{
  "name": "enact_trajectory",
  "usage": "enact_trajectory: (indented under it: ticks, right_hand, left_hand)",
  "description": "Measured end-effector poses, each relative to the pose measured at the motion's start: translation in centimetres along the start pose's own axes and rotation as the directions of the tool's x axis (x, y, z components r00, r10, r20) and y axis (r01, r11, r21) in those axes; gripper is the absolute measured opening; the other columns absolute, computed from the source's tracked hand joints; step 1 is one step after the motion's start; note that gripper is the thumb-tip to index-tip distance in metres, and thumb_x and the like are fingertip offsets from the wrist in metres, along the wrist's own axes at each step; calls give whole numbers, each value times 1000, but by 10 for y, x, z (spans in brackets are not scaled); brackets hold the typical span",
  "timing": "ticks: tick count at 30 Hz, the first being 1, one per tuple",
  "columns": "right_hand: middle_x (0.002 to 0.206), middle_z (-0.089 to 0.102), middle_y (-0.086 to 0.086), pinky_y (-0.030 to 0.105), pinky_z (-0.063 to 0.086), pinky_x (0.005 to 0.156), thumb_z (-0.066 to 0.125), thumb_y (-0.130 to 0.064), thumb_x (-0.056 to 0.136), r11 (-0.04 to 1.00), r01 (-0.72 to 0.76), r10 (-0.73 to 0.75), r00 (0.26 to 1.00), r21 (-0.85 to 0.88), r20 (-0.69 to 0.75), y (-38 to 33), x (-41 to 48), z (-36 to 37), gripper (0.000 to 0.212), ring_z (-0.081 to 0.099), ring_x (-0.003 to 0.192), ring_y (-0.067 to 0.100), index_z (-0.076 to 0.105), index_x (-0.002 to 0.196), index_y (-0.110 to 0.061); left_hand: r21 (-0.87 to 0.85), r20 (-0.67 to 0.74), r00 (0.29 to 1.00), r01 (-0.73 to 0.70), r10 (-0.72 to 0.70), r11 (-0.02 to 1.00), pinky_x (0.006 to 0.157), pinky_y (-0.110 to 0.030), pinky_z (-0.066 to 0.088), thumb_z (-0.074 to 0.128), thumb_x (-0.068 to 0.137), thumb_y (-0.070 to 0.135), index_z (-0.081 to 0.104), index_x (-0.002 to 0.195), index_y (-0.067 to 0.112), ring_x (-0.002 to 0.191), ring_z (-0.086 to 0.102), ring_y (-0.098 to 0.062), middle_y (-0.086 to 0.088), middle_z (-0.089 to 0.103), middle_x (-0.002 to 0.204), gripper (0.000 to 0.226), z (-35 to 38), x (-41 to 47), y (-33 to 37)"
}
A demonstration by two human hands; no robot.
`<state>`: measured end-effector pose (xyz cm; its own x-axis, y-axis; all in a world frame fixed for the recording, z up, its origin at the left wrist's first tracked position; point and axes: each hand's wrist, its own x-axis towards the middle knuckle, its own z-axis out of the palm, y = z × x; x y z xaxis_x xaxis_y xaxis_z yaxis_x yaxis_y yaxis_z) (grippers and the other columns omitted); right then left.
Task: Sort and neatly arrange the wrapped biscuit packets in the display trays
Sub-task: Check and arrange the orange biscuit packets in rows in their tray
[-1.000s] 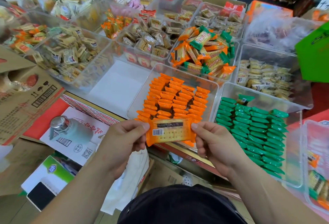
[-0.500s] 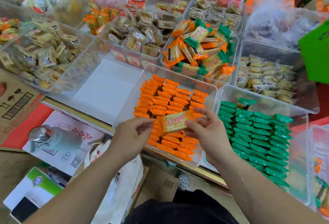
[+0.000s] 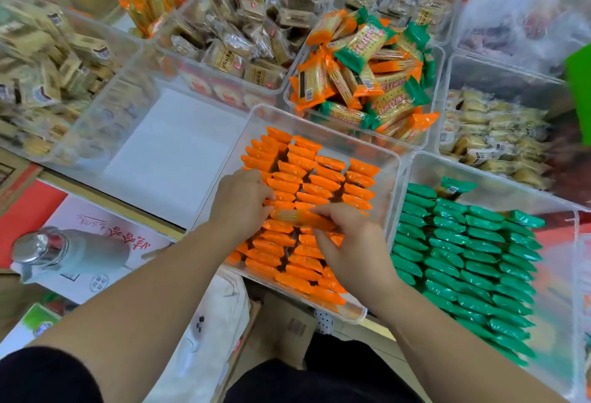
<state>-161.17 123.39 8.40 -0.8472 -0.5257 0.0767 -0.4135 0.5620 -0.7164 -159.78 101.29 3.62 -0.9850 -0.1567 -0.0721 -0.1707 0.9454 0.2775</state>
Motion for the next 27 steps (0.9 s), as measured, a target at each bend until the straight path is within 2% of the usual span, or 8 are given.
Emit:
enact_trajectory:
  ticks: [3, 5, 11, 13, 16, 21, 24, 27]
  right_hand:
    - [110, 70, -1, 24, 52, 87, 73, -3, 86, 989, 125, -125, 992, -72, 12, 3, -5, 13, 31, 63, 102, 12, 70, 114, -16]
    - [106, 71, 3, 30, 56, 80, 72, 0, 84, 978, 168, -171, 985, -124, -8, 5, -4, 19, 30, 67, 97, 20, 71, 111, -13]
    - [95, 71, 8, 44, 60, 63, 72, 4, 81, 948, 203, -187, 978, -244, 89, 14, 11, 48, 35, 68, 85, 32, 73, 112, -12]
    - [92, 70, 6, 42, 59, 68, 74, 4, 78, 928, 201, -175, 979, -313, 109, 16, 17, 56, 38, 66, 85, 31, 74, 111, -15]
    - [88, 70, 5, 43, 54, 73, 65, -6, 82, 891, 220, -165, 972, -398, 169, 17, 18, 68, 20, 62, 83, 31, 75, 97, -14]
    - [87, 70, 2, 40, 53, 71, 70, -3, 80, 870, 208, -136, 973, -448, 189, 25, 19, 78, 19, 61, 81, 29, 76, 92, -16]
    - [80, 67, 0, 36, 52, 65, 76, 0, 74, 849, 186, -106, 977, -494, 186, 24, 30, 81, 22, 59, 75, 26, 76, 84, -20]
    - [75, 64, -2, 30, 45, 61, 81, -4, 69, 824, 167, -77, 980, -542, 185, 18, 39, 83, 20, 58, 73, 24, 75, 75, -22]
  left_hand:
    - [-57, -27, 1000, 11, -13, 998, 77, -38, 45, 83, 78, 32, 79, 82, 24, 90, 57, -22, 2, 63, 91, 10, 1, 7, -5]
    - [-124, -32, 999, 16, -20, 992, 75, -38, 48, 85, 76, 28, 77, 74, 23, 87, 57, -21, 3, 65, 87, 10, 1, 8, -7]
    - [-332, -39, 991, 108, -128, 937, 76, -34, 49, 76, 85, 23, 76, 83, 24, 87, 61, -17, 4, 70, 90, 3, -18, 3, -5]
    - [-371, -38, 986, 138, -163, 918, 78, -36, 53, 76, 86, 22, 75, 83, 24, 86, 64, -18, 2, 71, 89, 3, -26, 0, -2]
    - [-431, -89, 971, 163, -222, 887, 74, -32, 53, 77, 85, 20, 74, 80, 20, 81, 64, -17, 2, 71, 85, 6, -41, -11, 1]
    - [-539, -198, 907, 215, -371, 814, 67, -11, 41, 76, 86, 19, 74, 82, 17, 74, 62, -7, 7, 69, 79, 5, -74, -33, 0]
    - [-618, -224, 850, 255, -478, 743, 68, -18, 46, 76, 85, 21, 73, 80, 20, 72, 62, 1, 17, 67, 75, 6, -92, -53, 1]
    - [-722, -199, 778, 294, -596, 626, 69, -30, 51, 78, 83, 20, 72, 76, 25, 65, 62, -3, 14, 68, 71, 11, -96, -80, 0]
